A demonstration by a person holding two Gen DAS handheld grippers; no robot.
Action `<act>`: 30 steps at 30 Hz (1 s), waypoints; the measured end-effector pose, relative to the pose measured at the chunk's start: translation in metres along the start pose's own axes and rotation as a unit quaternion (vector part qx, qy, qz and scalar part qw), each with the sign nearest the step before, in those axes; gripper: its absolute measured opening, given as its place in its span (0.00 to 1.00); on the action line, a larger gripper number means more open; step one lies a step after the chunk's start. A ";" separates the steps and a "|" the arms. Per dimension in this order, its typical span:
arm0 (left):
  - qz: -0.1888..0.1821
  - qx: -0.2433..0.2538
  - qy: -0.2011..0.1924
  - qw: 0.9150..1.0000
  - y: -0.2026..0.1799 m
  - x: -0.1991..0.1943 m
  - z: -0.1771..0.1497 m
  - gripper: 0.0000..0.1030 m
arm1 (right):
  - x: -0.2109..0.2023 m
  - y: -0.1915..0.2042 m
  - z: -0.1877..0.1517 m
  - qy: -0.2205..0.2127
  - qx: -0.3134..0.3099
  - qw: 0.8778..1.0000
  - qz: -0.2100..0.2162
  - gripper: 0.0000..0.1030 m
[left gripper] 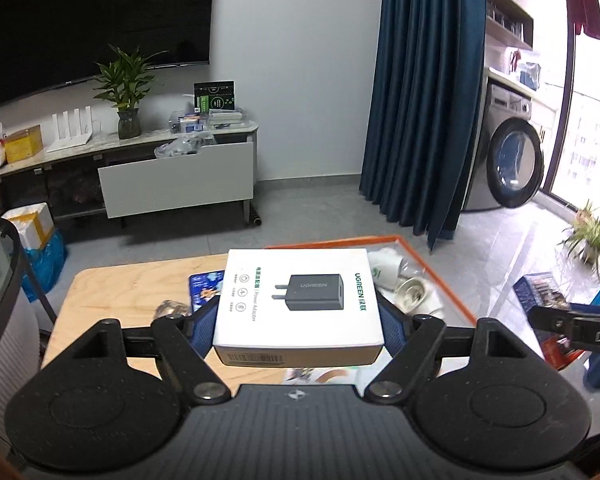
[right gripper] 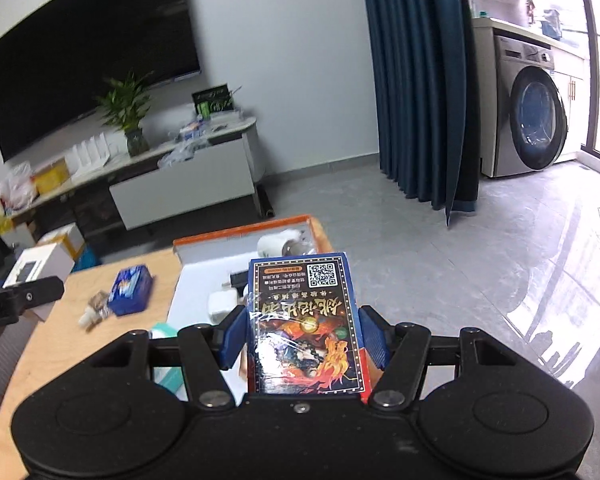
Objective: Organize rigid objects
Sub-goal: 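Carry white charger box and card box over the orange-rimmed box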
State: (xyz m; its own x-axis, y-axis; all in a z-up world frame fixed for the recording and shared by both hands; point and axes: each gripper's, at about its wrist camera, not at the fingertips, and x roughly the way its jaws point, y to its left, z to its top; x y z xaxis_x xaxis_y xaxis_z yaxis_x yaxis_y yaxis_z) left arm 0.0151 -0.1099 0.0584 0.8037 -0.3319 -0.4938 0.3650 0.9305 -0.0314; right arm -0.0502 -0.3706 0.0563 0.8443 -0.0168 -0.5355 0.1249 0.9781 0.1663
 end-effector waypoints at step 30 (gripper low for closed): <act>-0.003 -0.034 0.026 0.999 -0.046 0.003 -0.002 0.77 | 0.003 0.006 0.009 -0.005 -0.031 0.999 0.020 0.71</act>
State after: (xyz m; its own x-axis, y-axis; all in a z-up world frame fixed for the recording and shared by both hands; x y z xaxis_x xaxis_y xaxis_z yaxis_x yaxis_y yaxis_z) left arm -0.0002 -0.1536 0.0570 0.7752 -0.3313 -0.5379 0.3359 0.9373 -0.0931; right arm -0.0416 -0.3671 0.0632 0.8533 0.0206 -0.5211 0.0592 0.9889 0.1361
